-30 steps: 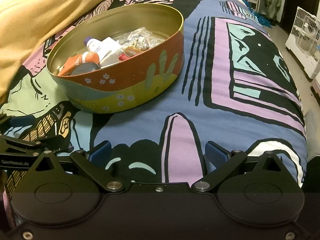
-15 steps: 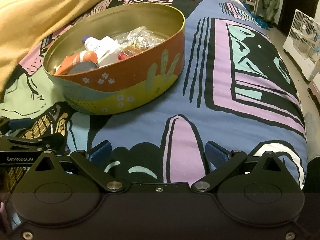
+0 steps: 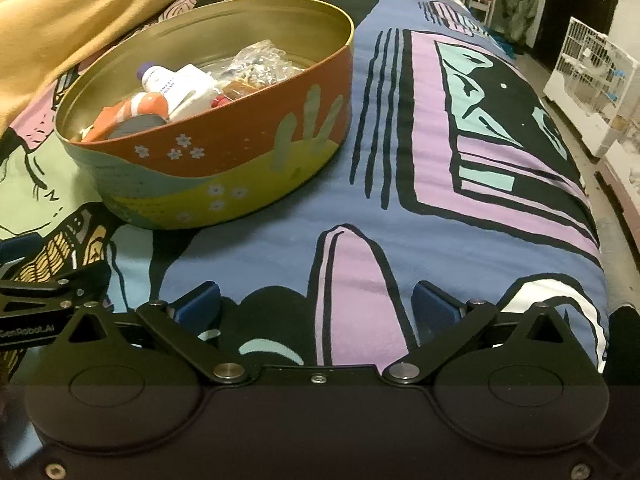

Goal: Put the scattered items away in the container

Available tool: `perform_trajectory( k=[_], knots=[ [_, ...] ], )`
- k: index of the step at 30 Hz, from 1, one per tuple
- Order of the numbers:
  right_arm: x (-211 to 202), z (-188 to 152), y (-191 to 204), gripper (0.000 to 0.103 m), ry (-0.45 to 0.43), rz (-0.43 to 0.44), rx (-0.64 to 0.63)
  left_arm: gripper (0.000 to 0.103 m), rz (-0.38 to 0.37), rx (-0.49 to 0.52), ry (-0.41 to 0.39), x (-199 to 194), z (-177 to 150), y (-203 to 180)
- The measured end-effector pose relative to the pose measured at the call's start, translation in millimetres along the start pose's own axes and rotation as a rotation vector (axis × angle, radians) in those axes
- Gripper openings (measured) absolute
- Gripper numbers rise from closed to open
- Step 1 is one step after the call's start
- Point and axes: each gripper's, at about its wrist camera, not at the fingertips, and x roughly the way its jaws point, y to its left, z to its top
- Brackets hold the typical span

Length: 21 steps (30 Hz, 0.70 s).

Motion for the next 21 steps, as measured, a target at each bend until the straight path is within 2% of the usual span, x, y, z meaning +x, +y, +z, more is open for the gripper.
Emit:
perform_trajectory(
  k=[14, 21],
  knots=[
    [5.8, -5.1, 5.9, 0.103, -0.024, -0.037, -0.025, 0.103, 0.009, 0.002, -0.059, 2.0, -9.5, -1.6],
    [3.8, -15.7, 5.9, 0.103, -0.087, -0.043, -0.014, 0.103, 0.012, 0.003, -0.083, 1.5, -13.0, -2.3]
  ],
)
